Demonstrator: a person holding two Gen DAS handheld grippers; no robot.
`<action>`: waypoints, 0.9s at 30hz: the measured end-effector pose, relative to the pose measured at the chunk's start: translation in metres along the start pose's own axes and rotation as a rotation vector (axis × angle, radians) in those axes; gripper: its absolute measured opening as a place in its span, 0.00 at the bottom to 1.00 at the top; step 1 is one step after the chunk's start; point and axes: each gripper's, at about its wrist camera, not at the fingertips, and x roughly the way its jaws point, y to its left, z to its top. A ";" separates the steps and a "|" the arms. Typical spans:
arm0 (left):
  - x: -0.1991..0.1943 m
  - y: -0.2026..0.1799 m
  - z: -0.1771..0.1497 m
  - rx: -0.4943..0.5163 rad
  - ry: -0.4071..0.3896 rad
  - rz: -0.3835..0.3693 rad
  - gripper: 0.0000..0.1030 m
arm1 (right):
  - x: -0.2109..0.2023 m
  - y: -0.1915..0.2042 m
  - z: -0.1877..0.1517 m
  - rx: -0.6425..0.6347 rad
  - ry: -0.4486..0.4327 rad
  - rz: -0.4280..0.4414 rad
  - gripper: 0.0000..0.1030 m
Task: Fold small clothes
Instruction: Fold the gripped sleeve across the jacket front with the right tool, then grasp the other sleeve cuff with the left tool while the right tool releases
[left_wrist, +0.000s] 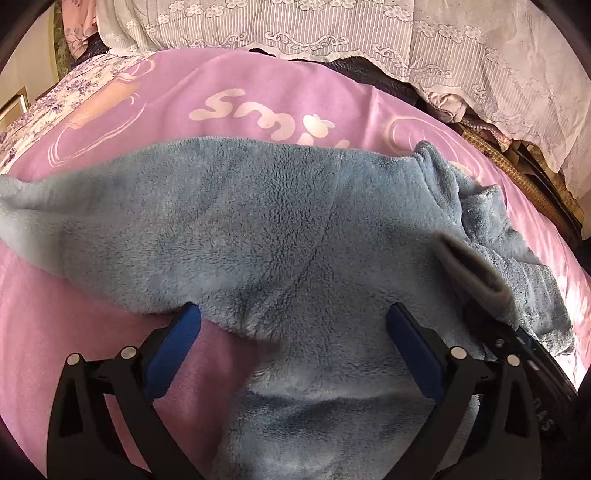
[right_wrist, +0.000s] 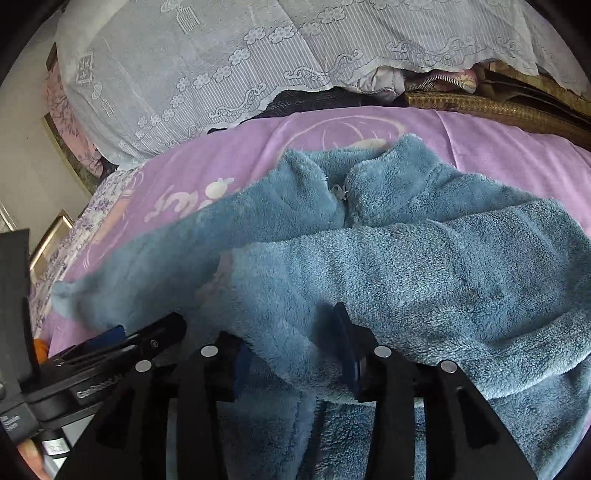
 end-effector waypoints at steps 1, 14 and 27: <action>0.001 0.000 0.000 0.000 0.004 0.002 0.96 | -0.007 -0.004 0.000 0.024 -0.012 0.015 0.42; -0.024 -0.014 0.002 0.035 0.014 -0.202 0.96 | -0.066 -0.054 0.009 0.212 -0.134 0.090 0.44; 0.014 -0.089 0.011 0.133 0.152 -0.311 0.88 | -0.080 -0.188 0.001 0.469 -0.153 0.046 0.19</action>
